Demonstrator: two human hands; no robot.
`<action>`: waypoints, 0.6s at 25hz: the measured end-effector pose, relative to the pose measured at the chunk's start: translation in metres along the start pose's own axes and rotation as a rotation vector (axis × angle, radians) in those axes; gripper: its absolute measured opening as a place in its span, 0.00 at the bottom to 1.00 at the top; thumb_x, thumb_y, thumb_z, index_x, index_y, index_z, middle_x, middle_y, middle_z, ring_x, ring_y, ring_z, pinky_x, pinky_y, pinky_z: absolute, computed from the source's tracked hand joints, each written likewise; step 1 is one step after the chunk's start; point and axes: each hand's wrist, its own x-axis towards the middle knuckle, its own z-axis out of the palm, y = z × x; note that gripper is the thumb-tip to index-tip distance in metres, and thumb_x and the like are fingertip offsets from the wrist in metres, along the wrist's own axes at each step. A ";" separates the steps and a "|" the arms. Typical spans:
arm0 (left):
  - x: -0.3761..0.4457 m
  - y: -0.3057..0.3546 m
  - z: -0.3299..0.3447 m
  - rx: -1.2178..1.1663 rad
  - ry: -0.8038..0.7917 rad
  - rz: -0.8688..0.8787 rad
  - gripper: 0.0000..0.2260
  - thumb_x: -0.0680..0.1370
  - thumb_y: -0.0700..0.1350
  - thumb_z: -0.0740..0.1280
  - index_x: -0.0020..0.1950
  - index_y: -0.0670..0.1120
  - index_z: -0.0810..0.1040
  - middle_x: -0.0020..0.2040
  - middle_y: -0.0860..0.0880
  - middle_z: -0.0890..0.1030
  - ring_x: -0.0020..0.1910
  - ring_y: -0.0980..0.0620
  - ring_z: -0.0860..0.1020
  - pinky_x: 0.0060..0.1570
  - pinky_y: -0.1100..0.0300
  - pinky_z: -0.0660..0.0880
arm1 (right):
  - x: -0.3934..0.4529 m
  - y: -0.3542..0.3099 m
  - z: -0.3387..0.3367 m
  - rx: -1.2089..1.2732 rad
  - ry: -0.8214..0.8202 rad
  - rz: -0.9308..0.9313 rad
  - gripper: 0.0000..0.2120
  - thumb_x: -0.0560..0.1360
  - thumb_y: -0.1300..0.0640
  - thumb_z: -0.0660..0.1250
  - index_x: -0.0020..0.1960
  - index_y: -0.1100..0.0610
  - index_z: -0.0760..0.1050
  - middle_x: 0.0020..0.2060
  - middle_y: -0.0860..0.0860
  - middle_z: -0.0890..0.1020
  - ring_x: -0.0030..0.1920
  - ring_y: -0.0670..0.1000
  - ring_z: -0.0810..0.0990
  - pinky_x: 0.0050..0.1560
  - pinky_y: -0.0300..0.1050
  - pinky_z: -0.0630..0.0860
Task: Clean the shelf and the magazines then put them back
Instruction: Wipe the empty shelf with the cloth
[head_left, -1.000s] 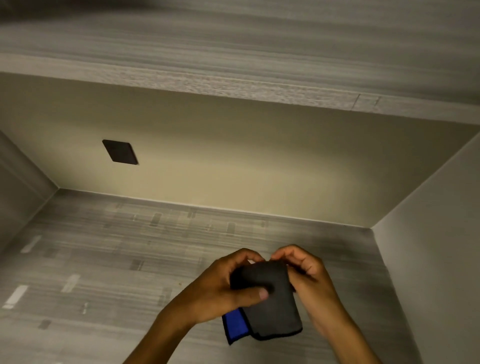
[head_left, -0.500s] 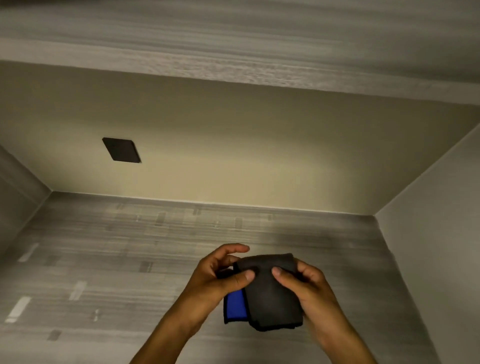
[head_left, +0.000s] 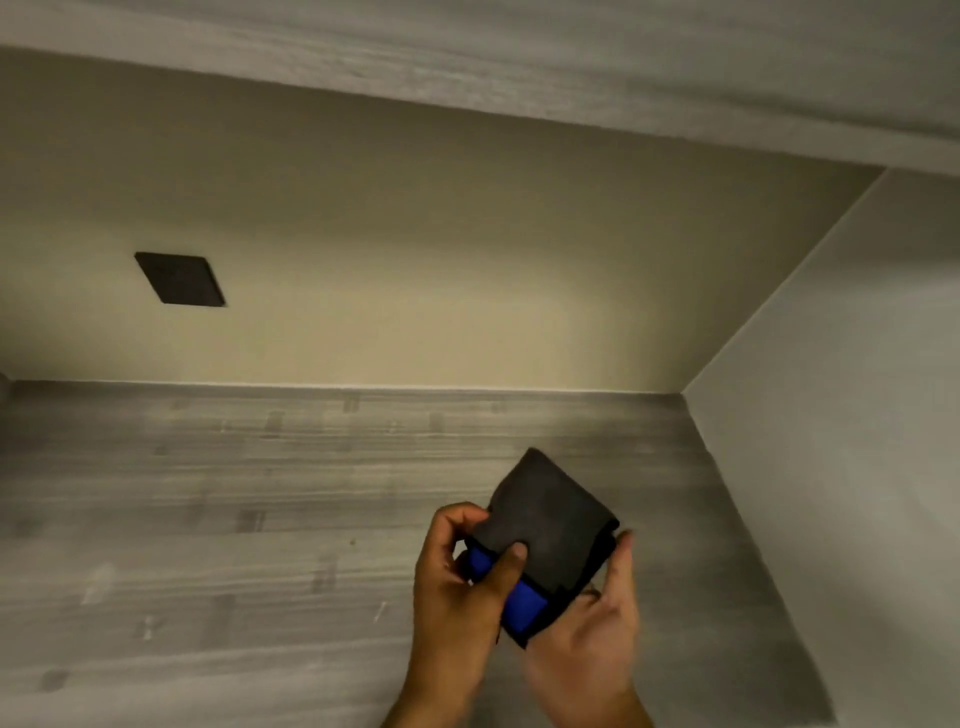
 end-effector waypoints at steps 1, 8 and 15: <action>-0.008 -0.003 0.004 0.138 0.057 0.079 0.16 0.68 0.36 0.76 0.48 0.51 0.76 0.47 0.59 0.79 0.50 0.53 0.80 0.46 0.62 0.78 | -0.010 0.000 0.000 0.010 -0.031 0.023 0.40 0.62 0.37 0.76 0.63 0.64 0.77 0.63 0.63 0.77 0.61 0.62 0.78 0.57 0.57 0.78; -0.087 -0.051 0.039 1.134 -0.140 0.781 0.18 0.69 0.50 0.67 0.60 0.59 0.75 0.65 0.60 0.71 0.64 0.54 0.68 0.58 0.56 0.67 | -0.079 -0.060 -0.066 -0.018 -0.037 0.194 0.33 0.67 0.43 0.76 0.63 0.64 0.77 0.62 0.63 0.78 0.62 0.61 0.78 0.67 0.54 0.70; -0.171 -0.093 0.078 1.347 -0.200 0.751 0.10 0.72 0.52 0.66 0.52 0.58 0.81 0.55 0.59 0.77 0.55 0.54 0.73 0.49 0.59 0.70 | -0.148 -0.105 -0.129 -0.118 -0.026 0.321 0.32 0.67 0.44 0.75 0.63 0.63 0.78 0.63 0.63 0.77 0.62 0.61 0.78 0.66 0.53 0.70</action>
